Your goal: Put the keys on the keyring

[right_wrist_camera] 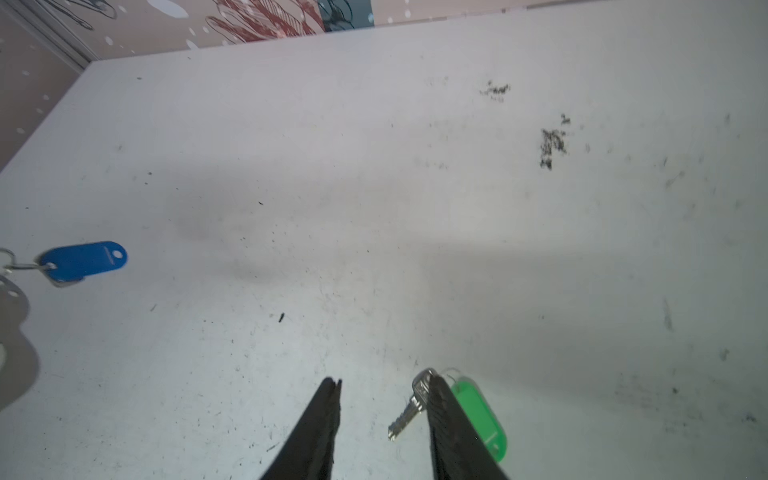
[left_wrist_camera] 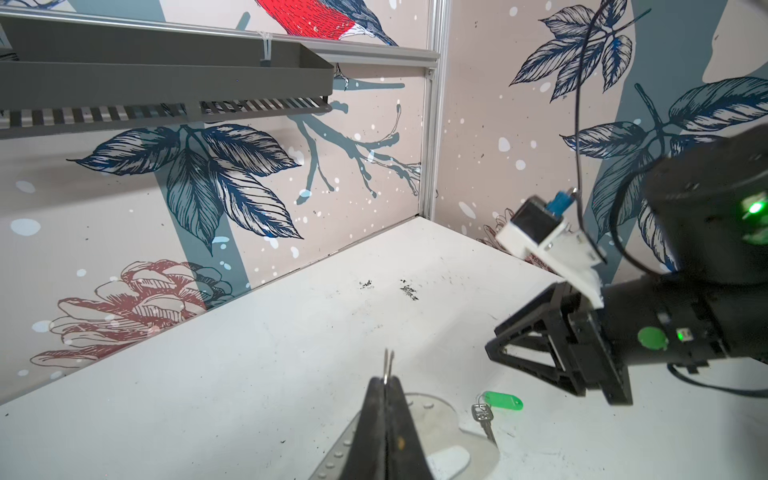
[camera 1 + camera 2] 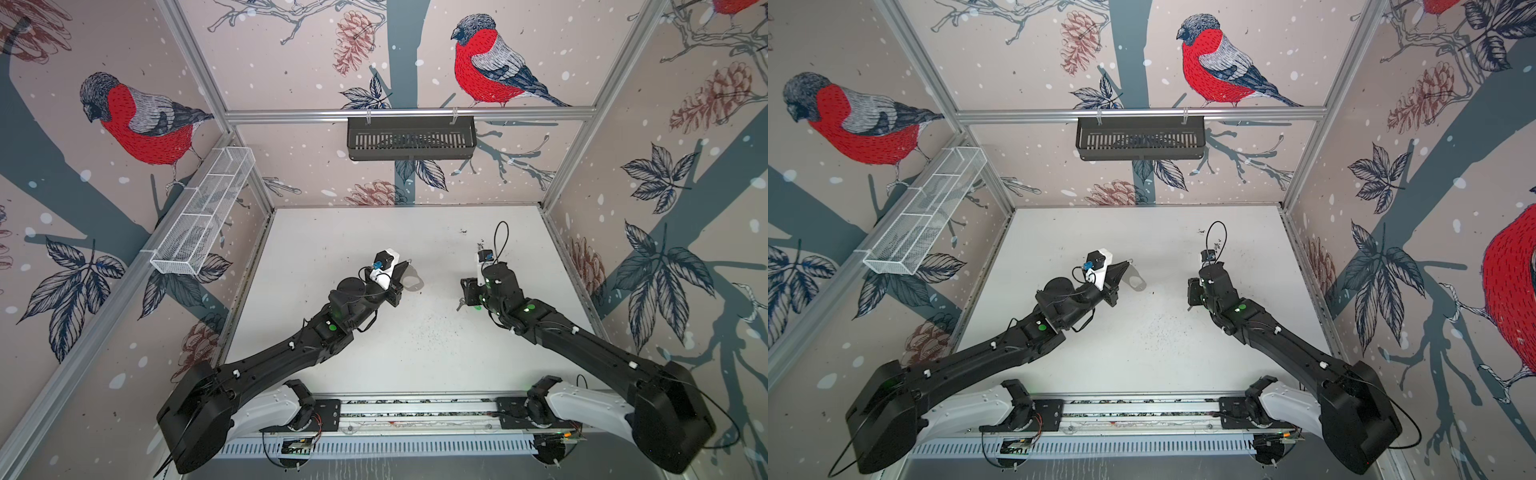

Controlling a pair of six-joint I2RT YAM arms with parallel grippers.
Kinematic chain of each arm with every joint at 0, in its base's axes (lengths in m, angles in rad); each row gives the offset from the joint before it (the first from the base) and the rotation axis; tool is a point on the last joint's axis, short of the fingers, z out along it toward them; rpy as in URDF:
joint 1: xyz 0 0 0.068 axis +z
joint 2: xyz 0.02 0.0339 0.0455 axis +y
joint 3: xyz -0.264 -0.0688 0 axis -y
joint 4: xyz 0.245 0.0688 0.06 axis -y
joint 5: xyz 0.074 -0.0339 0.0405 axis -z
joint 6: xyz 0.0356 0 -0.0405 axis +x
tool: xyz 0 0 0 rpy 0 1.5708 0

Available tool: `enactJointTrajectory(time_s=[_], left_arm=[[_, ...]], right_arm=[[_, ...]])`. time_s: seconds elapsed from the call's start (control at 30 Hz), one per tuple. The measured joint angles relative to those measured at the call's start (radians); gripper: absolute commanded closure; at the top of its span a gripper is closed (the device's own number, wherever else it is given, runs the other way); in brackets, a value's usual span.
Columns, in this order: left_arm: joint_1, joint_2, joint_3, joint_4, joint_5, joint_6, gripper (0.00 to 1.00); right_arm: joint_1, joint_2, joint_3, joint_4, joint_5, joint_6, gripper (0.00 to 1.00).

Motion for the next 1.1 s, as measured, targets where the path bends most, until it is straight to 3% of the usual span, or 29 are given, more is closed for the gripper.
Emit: enactJointTrajectory(time_s=[0.17, 0.4, 0.8, 1.1], left_arm=[[0.000, -0.027, -0.005, 0.000, -0.017, 0.000, 1.00], [0.000, -0.044, -0.014, -0.001, -0.023, 0.000, 1.00], [0.000, -0.052, -0.015, -0.013, -0.023, 0.000, 1.00], [0.000, -0.056, -0.015, -0.016, -0.022, -0.005, 1.00]], right_arm=[[-0.053, 0.071, -0.031, -0.005, -0.018, 0.019, 0.65], [-0.120, 0.188, -0.013, -0.012, -0.089, -0.007, 0.56], [-0.144, 0.354, 0.051, 0.007, -0.126, -0.035, 0.56], [-0.156, 0.377, 0.051, 0.001, -0.200, -0.022, 0.53]])
